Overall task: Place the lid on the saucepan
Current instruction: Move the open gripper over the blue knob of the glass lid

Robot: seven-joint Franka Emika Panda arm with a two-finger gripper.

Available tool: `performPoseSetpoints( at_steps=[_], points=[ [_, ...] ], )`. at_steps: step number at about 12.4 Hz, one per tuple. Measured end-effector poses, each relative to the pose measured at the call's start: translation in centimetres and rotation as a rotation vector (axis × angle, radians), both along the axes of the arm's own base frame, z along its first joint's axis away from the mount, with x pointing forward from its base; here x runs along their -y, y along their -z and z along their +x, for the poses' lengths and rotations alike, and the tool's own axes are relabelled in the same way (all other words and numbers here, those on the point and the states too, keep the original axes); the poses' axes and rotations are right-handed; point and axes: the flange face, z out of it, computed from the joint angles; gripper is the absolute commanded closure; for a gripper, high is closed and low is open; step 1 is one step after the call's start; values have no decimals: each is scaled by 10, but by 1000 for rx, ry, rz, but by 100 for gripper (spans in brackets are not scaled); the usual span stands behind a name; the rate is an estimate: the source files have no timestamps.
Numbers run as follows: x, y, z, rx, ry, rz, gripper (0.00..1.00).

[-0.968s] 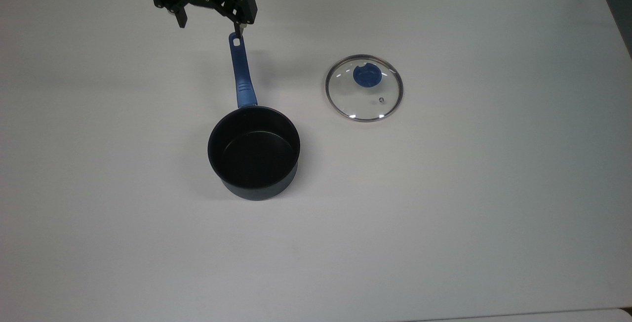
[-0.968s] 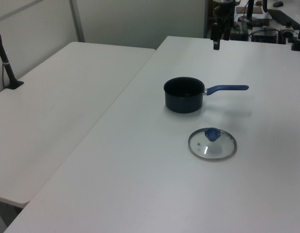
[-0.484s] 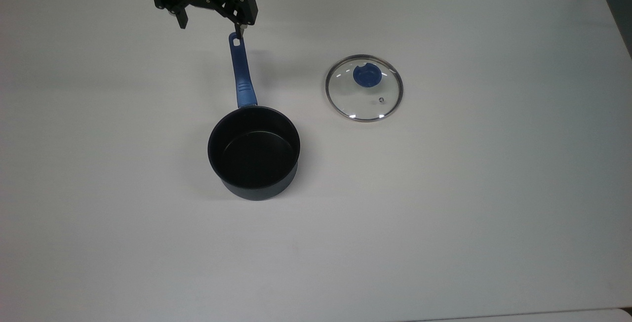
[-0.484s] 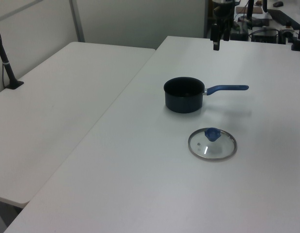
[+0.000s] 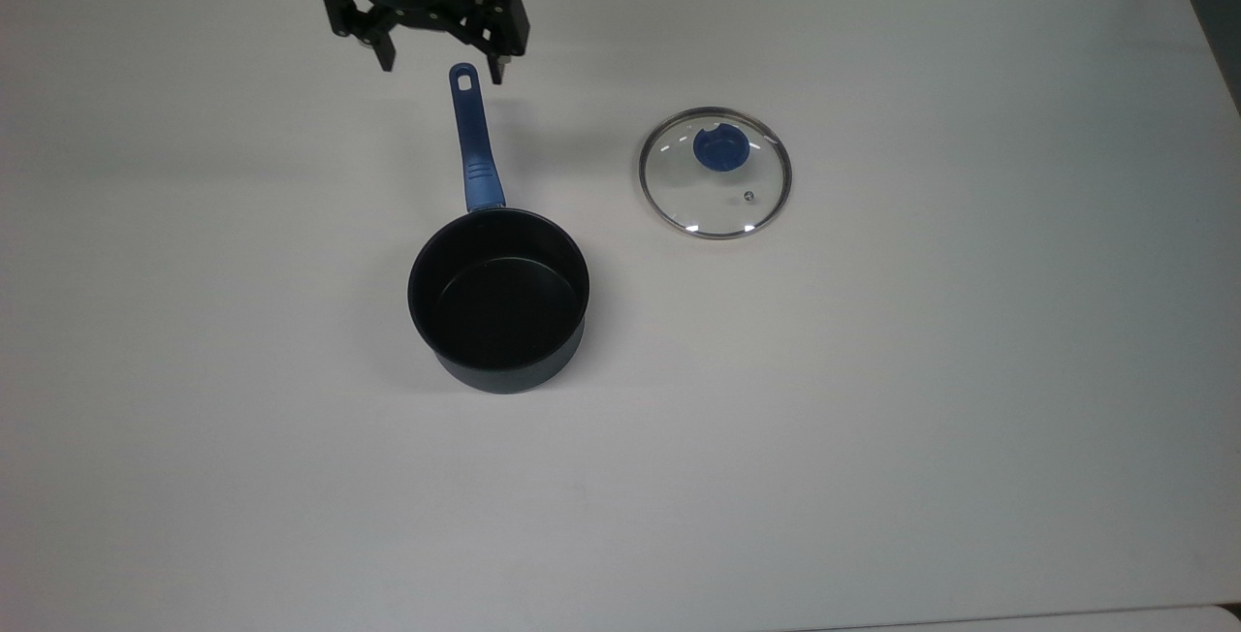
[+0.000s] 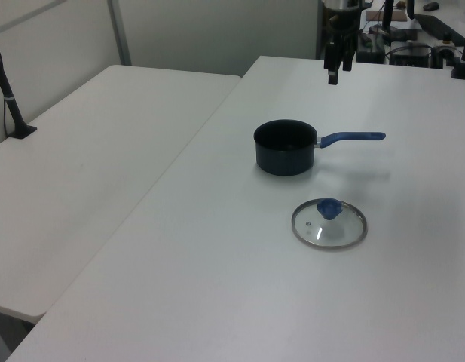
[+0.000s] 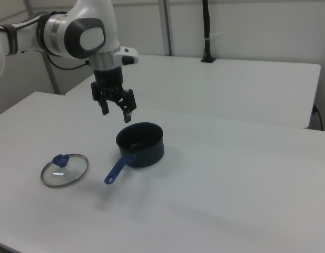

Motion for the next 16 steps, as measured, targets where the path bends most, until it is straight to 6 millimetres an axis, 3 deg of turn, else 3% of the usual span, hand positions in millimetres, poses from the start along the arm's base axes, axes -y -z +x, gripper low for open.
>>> performPoseSetpoints(
  at_steps=[4, 8, 12, 15, 16],
  points=[
    [-31, 2, 2, -4, -50, 7, 0],
    [-108, 19, -5, -36, -177, -5, 0],
    [-162, 50, -19, -102, -259, -10, 0],
    [-222, 88, -28, -92, -267, 2, 0],
    [-232, 101, -30, -92, -262, 2, 0]
  ],
)
